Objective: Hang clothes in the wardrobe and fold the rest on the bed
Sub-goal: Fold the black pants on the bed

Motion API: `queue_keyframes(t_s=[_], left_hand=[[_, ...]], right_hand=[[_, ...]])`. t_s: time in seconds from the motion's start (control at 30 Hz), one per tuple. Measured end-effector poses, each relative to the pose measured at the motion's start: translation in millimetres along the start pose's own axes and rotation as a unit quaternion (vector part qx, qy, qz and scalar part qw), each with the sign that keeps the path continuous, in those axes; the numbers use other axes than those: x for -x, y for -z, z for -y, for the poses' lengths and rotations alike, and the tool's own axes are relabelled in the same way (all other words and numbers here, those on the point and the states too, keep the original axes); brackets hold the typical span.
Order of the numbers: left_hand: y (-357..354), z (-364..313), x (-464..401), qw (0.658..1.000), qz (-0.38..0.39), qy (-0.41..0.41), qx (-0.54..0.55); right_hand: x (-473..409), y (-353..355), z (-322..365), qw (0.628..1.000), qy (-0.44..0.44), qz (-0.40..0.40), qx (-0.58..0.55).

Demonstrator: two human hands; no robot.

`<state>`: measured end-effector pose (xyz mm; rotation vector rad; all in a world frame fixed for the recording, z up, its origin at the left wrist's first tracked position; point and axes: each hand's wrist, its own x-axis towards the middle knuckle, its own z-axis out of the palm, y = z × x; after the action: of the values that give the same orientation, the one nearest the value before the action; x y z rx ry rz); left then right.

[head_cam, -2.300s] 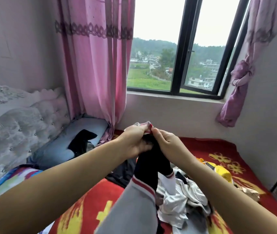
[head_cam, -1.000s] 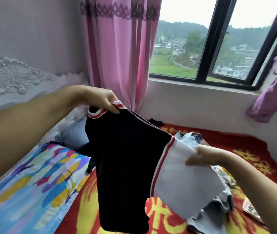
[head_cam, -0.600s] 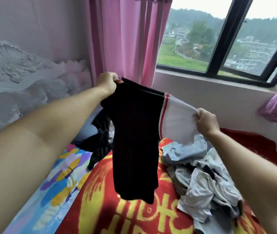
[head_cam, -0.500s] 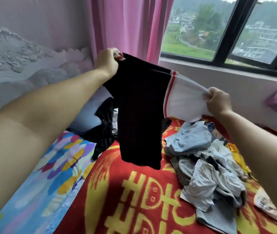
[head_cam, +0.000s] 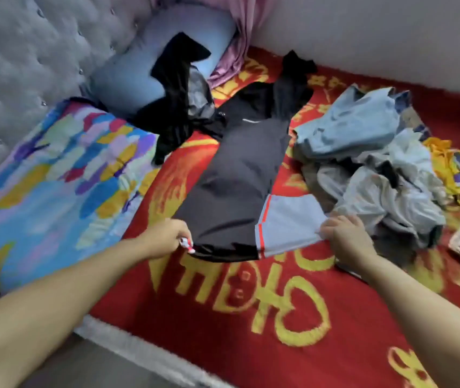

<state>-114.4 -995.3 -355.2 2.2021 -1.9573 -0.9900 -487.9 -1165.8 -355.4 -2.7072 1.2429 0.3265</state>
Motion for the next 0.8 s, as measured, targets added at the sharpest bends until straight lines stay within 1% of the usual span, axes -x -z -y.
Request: queue_keyframes(t_s=[0.1,0.17,0.2,0.23,0.27,0.3,0.33,0.37,0.4,0.43,0.47,0.5,0.57,0.63,0.7,0.73,0.8], left_hand=[[-124.5,16.7,7.7,0.988,0.122,0.012,-0.094],[-193.1,19.3,17.4,0.959,0.231,0.019,-0.161],[-218.6,17.5,22.2,0.943,0.274,0.032,-0.187],[-238.4,13.6,24.9,0.932,0.295,0.042,-0.209],[-249.9,7.7,24.4,0.929,0.291,0.043,-0.225],[-254.6,0.3,22.4,0.933,0.27,0.038,-0.236],[-259.1,-8.4,17.8,0.942,0.234,0.028,-0.24],[-263.8,-17.0,11.7,0.957,0.177,0.011,-0.229],[-267.6,-26.3,4.5,0.973,0.113,-0.016,-0.202],[-271.9,-37.0,-3.0,0.983,0.058,-0.039,-0.167],[-277.3,-48.0,-11.3,0.988,0.021,-0.054,-0.142],[-281.9,-59.0,-20.1,0.989,0.022,-0.049,-0.14],[-293.2,-77.0,-41.3,0.988,0.052,0.005,-0.143],[-303.2,-88.4,-63.7,0.987,0.075,0.042,-0.133],[-310.9,-92.1,-78.4,0.987,0.094,0.046,-0.121],[-312.8,-92.0,-82.4,0.986,0.11,0.044,-0.121],[-315.2,-88.6,-86.3,0.982,0.139,0.037,-0.126]], right_hand=[[33.3,-113.9,5.8,0.99,0.001,0.139,0.028],[60.4,-172.5,11.5,0.968,0.011,0.251,0.026],[73.1,-192.6,13.6,0.954,0.015,0.3,0.016],[82.8,-207.0,13.3,0.942,0.012,0.335,-0.001],[89.4,-216.4,10.2,0.939,0.003,0.342,-0.024],[91.9,-221.5,5.8,0.944,-0.014,0.324,-0.053],[91.6,-225.7,-0.6,0.955,-0.047,0.279,-0.094],[86.9,-228.5,-8.1,0.96,-0.091,0.219,-0.149],[78.9,-229.9,-14.7,0.954,-0.139,0.163,-0.21],[68.5,-231.2,-19.7,0.94,-0.179,0.126,-0.262],[57.9,-232.8,-22.9,0.924,-0.211,0.116,-0.298],[48.1,-235.1,-23.4,0.906,-0.239,0.125,-0.325],[33.0,-245.4,-18.4,0.878,-0.28,0.157,-0.354],[24.6,-257.7,-10.3,0.868,-0.295,0.18,-0.357],[22.4,-264.6,-5.7,0.855,-0.301,0.199,-0.373],[22.1,-263.9,-4.8,0.845,-0.3,0.197,-0.396],[21.5,-253.9,-3.3,0.828,-0.275,0.157,-0.463]])
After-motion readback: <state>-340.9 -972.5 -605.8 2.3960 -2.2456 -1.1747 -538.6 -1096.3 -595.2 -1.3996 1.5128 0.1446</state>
